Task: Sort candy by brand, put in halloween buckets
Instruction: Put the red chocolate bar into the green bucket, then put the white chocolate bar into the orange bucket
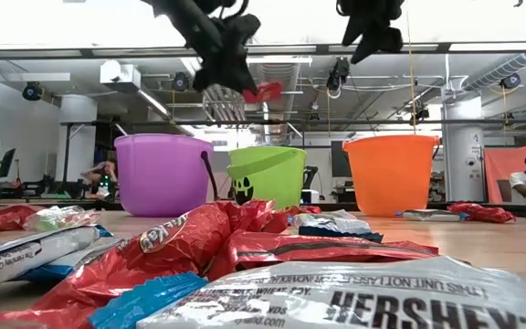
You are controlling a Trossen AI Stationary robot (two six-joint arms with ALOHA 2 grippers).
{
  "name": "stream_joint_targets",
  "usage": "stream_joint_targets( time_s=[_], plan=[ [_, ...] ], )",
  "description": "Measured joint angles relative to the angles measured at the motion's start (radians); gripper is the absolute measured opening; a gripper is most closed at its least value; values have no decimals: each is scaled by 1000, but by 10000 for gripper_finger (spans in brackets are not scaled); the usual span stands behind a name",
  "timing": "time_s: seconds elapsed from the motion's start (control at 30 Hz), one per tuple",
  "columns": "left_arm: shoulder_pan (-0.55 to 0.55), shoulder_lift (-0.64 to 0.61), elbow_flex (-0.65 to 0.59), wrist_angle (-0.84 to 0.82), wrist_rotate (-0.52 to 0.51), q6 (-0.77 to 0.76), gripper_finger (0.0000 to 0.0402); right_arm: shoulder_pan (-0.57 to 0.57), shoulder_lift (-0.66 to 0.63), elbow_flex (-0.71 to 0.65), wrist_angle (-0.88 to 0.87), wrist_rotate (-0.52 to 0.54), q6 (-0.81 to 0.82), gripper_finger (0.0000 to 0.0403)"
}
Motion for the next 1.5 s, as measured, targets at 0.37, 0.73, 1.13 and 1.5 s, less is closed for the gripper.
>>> stream_joint_targets(
  time_s=[0.37, 0.73, 1.13, 1.5],
  plan=[
    [13, 202, 250, -349, -36, 56, 63, 128, -1, 0, -137, -18, 277, 215],
    [-6, 209, 362, -402, -41, 177, 135, 274, -1, -26, -298, -19, 574, 215],
    [-155, -173, 353, -438, -38, 167, 125, 297, -13, -434, -103, -8, 358, 215],
    [-335, -420, 351, -466, -105, 35, 125, 505, -23, -644, 12, -313, 1025, 215]
  ],
)
